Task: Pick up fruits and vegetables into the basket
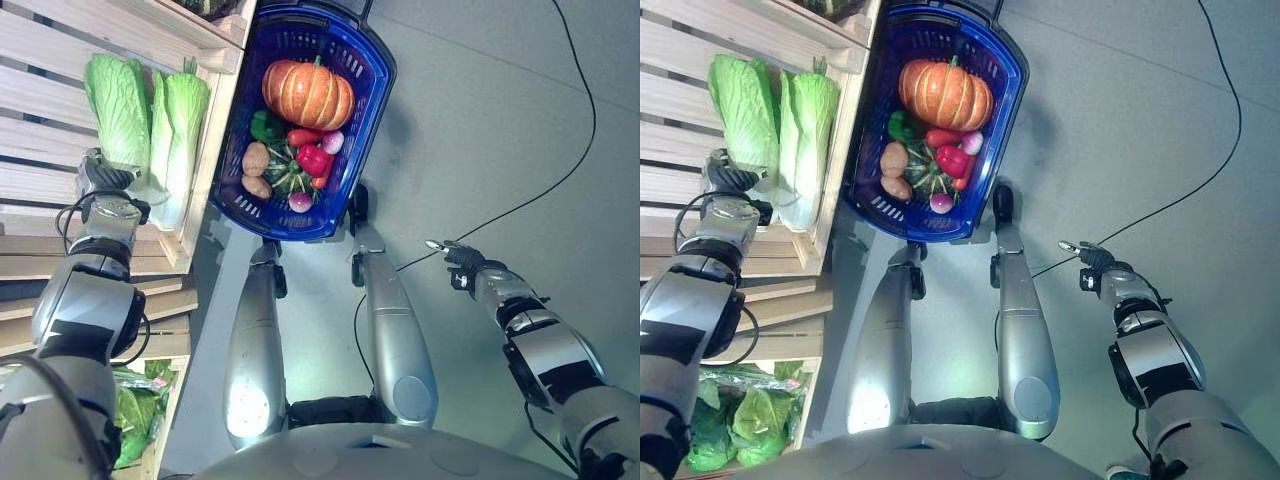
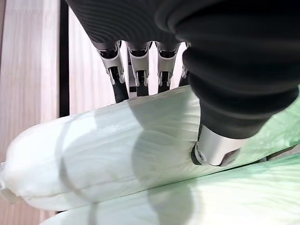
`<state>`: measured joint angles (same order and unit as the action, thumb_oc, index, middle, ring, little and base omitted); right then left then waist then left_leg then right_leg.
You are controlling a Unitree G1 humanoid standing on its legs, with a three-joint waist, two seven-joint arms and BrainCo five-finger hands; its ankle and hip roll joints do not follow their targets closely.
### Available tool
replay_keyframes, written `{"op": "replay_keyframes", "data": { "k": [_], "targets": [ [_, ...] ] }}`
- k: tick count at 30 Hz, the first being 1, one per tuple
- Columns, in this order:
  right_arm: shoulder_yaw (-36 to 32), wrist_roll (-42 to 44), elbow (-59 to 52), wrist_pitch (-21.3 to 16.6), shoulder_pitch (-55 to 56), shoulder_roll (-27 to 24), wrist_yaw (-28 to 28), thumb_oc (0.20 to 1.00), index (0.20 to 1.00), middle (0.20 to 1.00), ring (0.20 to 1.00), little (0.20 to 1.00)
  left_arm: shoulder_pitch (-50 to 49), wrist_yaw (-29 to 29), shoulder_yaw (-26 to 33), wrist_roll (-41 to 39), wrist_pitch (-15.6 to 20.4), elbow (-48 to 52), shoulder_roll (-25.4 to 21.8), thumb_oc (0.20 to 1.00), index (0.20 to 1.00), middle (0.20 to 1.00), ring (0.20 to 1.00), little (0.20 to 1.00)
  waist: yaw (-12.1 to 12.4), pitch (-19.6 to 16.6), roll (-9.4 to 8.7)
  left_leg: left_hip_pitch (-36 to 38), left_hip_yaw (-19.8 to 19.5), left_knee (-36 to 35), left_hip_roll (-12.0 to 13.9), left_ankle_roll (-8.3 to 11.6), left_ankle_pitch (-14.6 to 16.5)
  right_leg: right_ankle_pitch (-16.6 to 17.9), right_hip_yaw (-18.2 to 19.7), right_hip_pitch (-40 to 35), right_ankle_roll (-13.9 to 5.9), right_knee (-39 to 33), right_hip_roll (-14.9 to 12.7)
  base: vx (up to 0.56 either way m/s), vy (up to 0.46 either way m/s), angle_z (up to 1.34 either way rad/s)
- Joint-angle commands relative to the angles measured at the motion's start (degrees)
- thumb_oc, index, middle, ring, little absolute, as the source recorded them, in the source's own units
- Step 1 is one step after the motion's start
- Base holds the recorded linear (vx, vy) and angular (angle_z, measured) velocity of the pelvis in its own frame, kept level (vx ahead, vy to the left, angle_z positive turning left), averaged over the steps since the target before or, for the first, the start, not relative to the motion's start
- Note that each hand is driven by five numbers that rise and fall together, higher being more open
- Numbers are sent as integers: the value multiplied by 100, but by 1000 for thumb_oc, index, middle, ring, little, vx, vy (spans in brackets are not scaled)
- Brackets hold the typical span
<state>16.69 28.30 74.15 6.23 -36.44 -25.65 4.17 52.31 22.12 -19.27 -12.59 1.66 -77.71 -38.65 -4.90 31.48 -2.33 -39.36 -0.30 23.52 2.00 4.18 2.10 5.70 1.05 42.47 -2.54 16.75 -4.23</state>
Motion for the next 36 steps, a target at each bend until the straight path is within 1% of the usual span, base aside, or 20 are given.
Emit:
{"op": "replay_keyframes", "data": {
  "k": [1, 3, 4, 5, 6, 7, 10, 11, 12, 16, 17, 18, 20, 21, 24, 26, 31, 32, 33, 36],
  "targets": [
    [76, 424, 64, -205, 335, -202, -50, 1000, 1000, 1000, 1000, 1000, -377, 22, 441, -687, 701, 155, 351, 200, 200, 200, 200, 200, 68, -168, 91, 8, 115, -657, -218, -43, -383, -678, -375, -339, -6, 198, 260, -8, -46, 2],
    [9, 614, -61, -432, 362, -211, -111, 1000, 1000, 1000, 1000, 1000, -508, 246, 573, -780, 948, 474, 309, 200, 200, 200, 200, 200, 101, -168, 114, 89, 98, -691, -227, -40, -352, -712, -374, -416, -11, 180, 260, -5, -53, 1],
    [-3, 642, -79, -468, 349, -213, -123, 1000, 1000, 1000, 1000, 1000, -509, 271, 593, -781, 969, 519, 303, 200, 200, 200, 200, 200, 105, -168, 118, 70, 91, -710, -230, -41, -387, -678, -377, -398, -11, 160, 260, -2, -71, 0],
    [-64, 831, -215, -644, 371, -220, -166, 1000, 1000, 1000, 1000, 1000, -621, 469, 674, -694, 1129, 825, 274, 200, 200, 200, 200, 200, 136, -168, 127, 119, 77, -721, -235, -44, -349, -716, -385, -441, -10, 167, 261, -21, -48, 0],
    [-71, 846, -229, -651, 358, -223, -170, 1000, 1000, 1000, 1000, 1000, -620, 482, 685, -690, 1128, 860, 269, 200, 200, 200, 200, 200, 136, -168, 131, 100, 74, -740, -235, -45, -386, -681, -388, -423, -9, 147, 262, 1, -55, 1],
    [-96, 920, -296, -727, 380, -228, -183, 1000, 1000, 1000, 1000, 1000, -676, 563, 712, -644, 1191, 1007, 257, 200, 200, 200, 200, 200, 150, -168, 134, 133, 71, -729, -238, -45, -347, -720, -391, -456, -7, 163, 261, -14, -35, 2],
    [-220, 1190, -664, -1088, 395, -267, -235, 1000, 1000, 1000, 1000, 1000, -845, 890, 857, -489, 1380, 1713, 216, 200, 200, 200, 200, 200, 202, -168, 159, 133, 42, -749, -247, -45, -374, -705, -411, -467, 9, 155, 263, -2, -51, 1],
    [-244, 1299, -852, -1231, 427, -272, -283, 1000, 1000, 1000, 1000, 1000, -927, 1040, 854, -351, 1434, 2002, 214, 200, 200, 200, 200, 200, 223, -168, 159, 166, 29, -740, -252, -48, -333, -746, -419, -503, 12, 175, 262, -6, -57, 0],
    [-261, 1341, -996, -1253, 426, -263, -352, 1000, 1000, 1000, 1000, 1000, -949, 1120, 859, -233, 1402, 2203, 212, 200, 200, 200, 200, 200, 233, -168, 161, 146, 22, -770, -252, -49, -376, -707, -425, -490, 13, 148, 265, -5, -55, 2],
    [-346, 1450, -1968, -1554, 575, -173, -785, 1000, 1000, 1000, 1000, 1000, -1132, 1413, 738, 427, 1417, 3186, 210, 200, 200, 200, 200, 200, 274, -168, 153, 184, 7, -792, -264, -58, -336, -744, -439, -533, 15, 158, 281, -10, -45, 3],
    [-364, 1451, -2109, -1631, 567, -170, -840, 1000, 1000, 1000, 1000, 1000, -1111, 1422, 715, 471, 1455, 3302, 202, 200, 200, 200, 200, 200, 274, -168, 156, 161, 4, -821, -264, -58, -376, -705, -444, -513, 16, 133, 283, 0, 0, 0],
    [-393, 1460, -2432, -1716, 606, -161, -959, 1000, 1000, 1000, 1000, 1000, -1105, 1437, 665, 595, 1462, 3590, 219, 200, 200, 200, 200, 200, 277, -168, 155, 188, 8, -822, -267, -62, -331, -752, -454, -536, 13, 154, 282, 0, 0, 0],
    [-413, 1462, -2706, -1852, 623, -132, -1087, 1000, 1000, 1000, 1000, 1000, -1090, 1456, 605, 839, 1555, 3768, 259, 200, 200, 200, 200, 200, 275, -168, 155, 186, 13, -827, -273, -65, -327, -756, -463, -538, 12, 155, 281, 0, 0, 0],
    [-431, 1450, -2925, -1911, 636, -124, -1193, 1000, 1000, 1000, 1000, 1000, -1071, 1459, 555, 990, 1573, 3908, 250, 200, 200, 200, 200, 200, 265, -168, 156, 158, 23, -853, -270, -66, -370, -710, -473, -511, 10, 132, 285, 15, -9, 3],
    [-433, 1431, -3663, -2010, 794, -117, -1503, 1000, 1000, 1000, 1000, 1000, -987, 1515, 337, 1417, 1492, 4388, 127, 200, 200, 200, 200, 200, 215, -168, 141, 188, 58, -873, -264, -55, -344, -722, -475, -528, -8, 126, 280, 0, -2, 1],
    [-445, 1373, -3983, -2122, 851, -94, -1594, 1000, 1000, 1000, 1000, 1000, -943, 1498, 259, 1637, 1510, 4606, 47, 200, 200, 200, 200, 200, 189, -168, 153, 179, 66, -914, -264, -56, -378, -677, -474, -508, -20, 94, 276, -2, 3, 3],
    [-546, 1344, -4642, -2339, 951, 1, -1531, 1000, 1000, 1000, 1000, 1000, -922, 1238, 3, 2196, 1655, 5070, -47, 200, 200, 200, 200, 200, 144, -168, 185, 199, 99, -967, -269, -54, -391, -638, -484, -508, -56, 43, 254, 2, 0, 2],
    [-560, 1377, -4862, -2396, 970, 25, -1393, 1000, 1000, 1000, 1000, 1000, -919, 1015, -98, 2371, 1738, 5179, -55, 200, 200, 200, 200, 200, 123, -168, 200, 204, 116, -983, -264, -60, -392, -634, -478, -495, -67, 43, 250, 0, 0, 0],
    [-566, 1385, -4982, -2401, 1000, 36, -1342, 1000, 1000, 1000, 1000, 1000, -927, 889, -172, 2406, 1737, 5262, -86, 200, 200, 200, 200, 200, 116, -168, 208, 250, 130, -981, -265, -58, -353, -671, -475, -536, -75, 51, 245, 10, 30, -4],
    [-535, 1372, -5270, -2377, 985, 73, -1185, 1000, 1000, 1000, 1000, 1000, -885, 633, -368, 2472, 1772, 5381, -99, 200, 200, 200, 200, 200, 87, -168, 224, 246, 152, -1024, -264, -54, -406, -612, -469, -539, -92, -7, 240, 2, 19, -8]
  ]
}}
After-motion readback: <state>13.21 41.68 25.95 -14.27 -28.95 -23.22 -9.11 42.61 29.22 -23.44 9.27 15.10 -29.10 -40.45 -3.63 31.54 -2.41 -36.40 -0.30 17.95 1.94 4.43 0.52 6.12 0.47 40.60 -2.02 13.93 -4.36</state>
